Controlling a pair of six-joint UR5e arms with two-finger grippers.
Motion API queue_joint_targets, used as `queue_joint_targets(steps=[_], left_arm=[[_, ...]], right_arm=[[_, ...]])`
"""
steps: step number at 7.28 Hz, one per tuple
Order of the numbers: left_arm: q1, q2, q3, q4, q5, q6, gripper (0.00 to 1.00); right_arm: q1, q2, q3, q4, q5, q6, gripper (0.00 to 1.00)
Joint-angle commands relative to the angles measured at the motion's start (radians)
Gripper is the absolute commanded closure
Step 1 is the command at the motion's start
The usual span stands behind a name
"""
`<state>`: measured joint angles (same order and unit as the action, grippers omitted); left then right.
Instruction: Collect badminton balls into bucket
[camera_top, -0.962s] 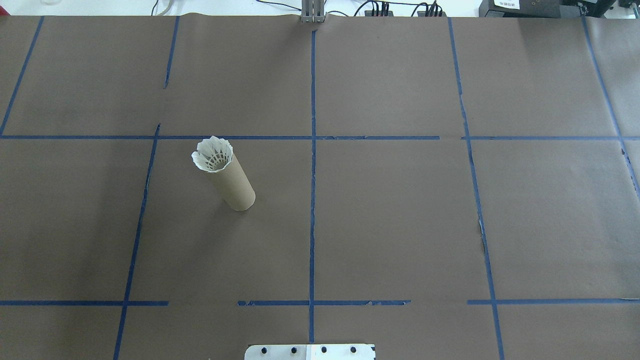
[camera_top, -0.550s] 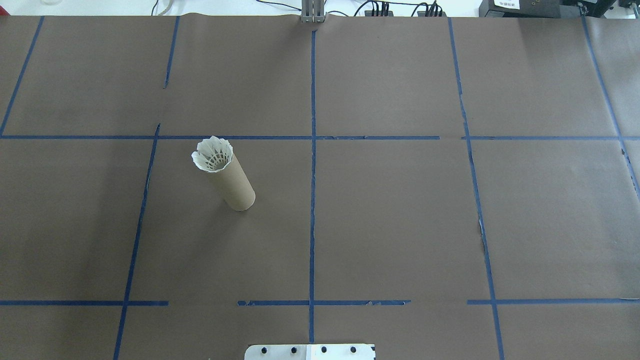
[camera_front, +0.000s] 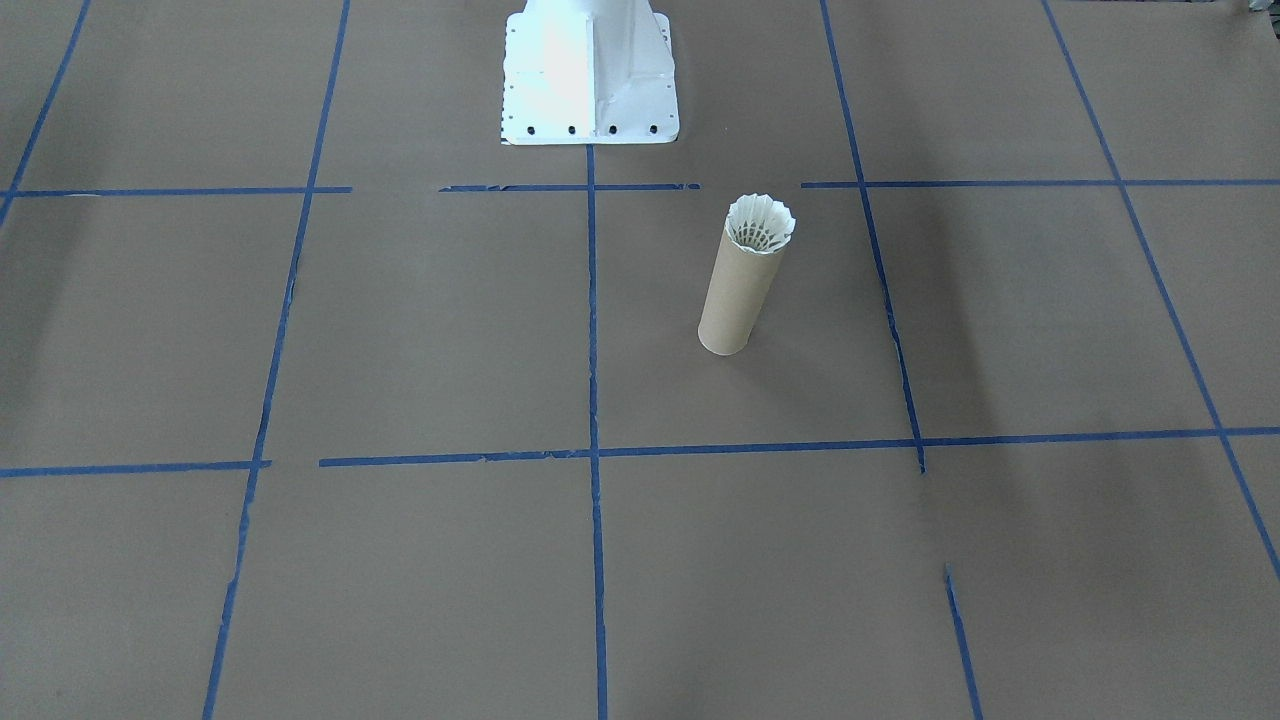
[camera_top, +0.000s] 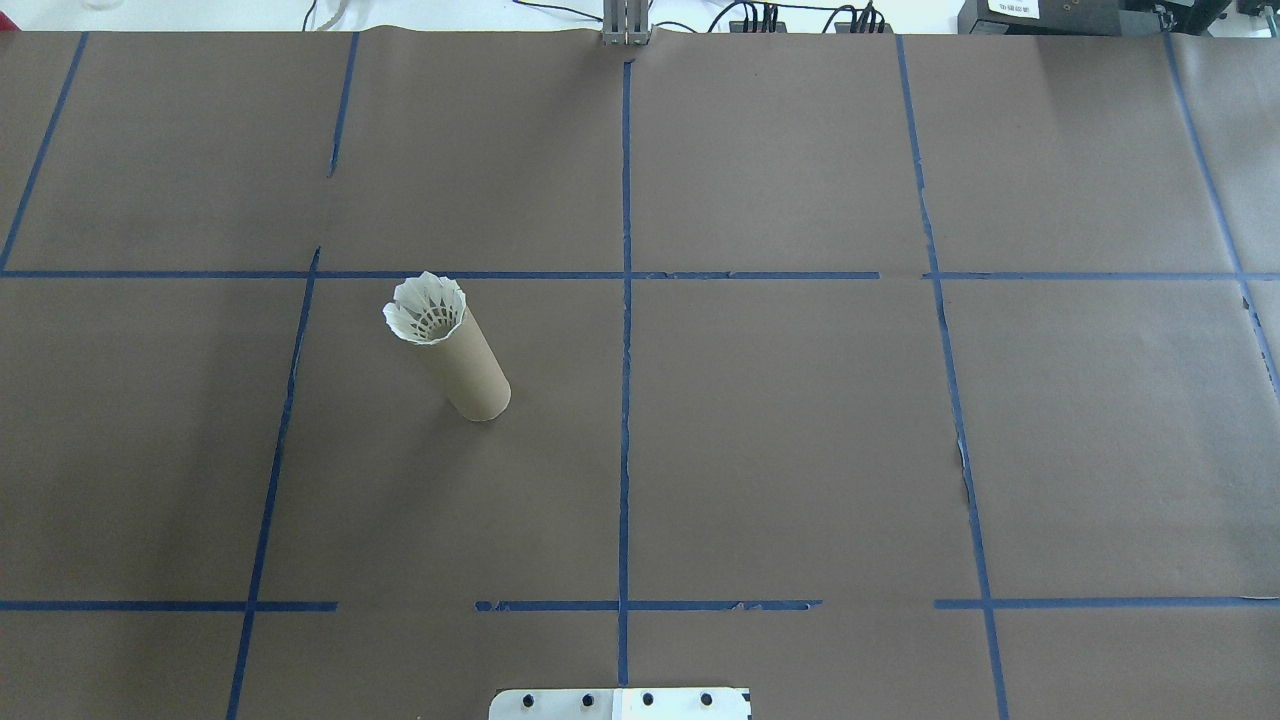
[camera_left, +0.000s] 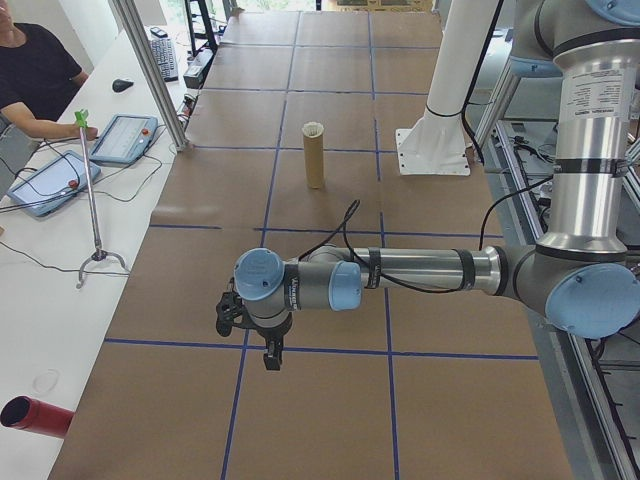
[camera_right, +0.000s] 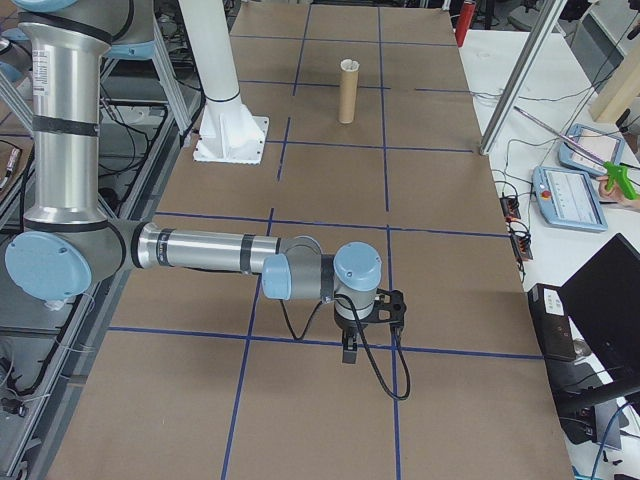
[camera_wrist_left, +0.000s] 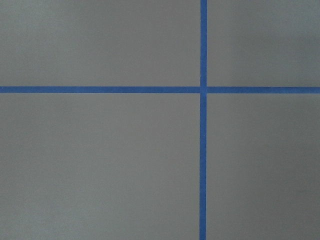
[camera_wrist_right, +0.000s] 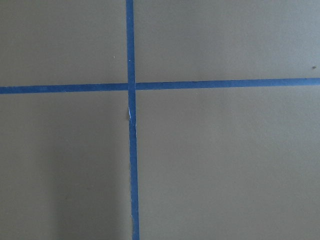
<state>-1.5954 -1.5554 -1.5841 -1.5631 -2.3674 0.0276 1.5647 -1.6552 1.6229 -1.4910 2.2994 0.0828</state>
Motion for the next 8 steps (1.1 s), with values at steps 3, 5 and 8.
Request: queue_joint_targets(steps=[3, 5, 8], left_arm=[[0.000, -0.005, -0.005, 0.002, -0.001, 0.000, 0.00], [0.000, -0.011, -0.007, 0.003, 0.000, 0.000, 0.00], [0.000, -0.012, -0.016, 0.005, 0.000, 0.000, 0.00]], right_arm=[[0.000, 0.000, 0.000, 0.000, 0.000, 0.000, 0.00], [0.000, 0.000, 0.000, 0.000, 0.000, 0.000, 0.00], [0.000, 0.000, 0.000, 0.000, 0.000, 0.000, 0.00]])
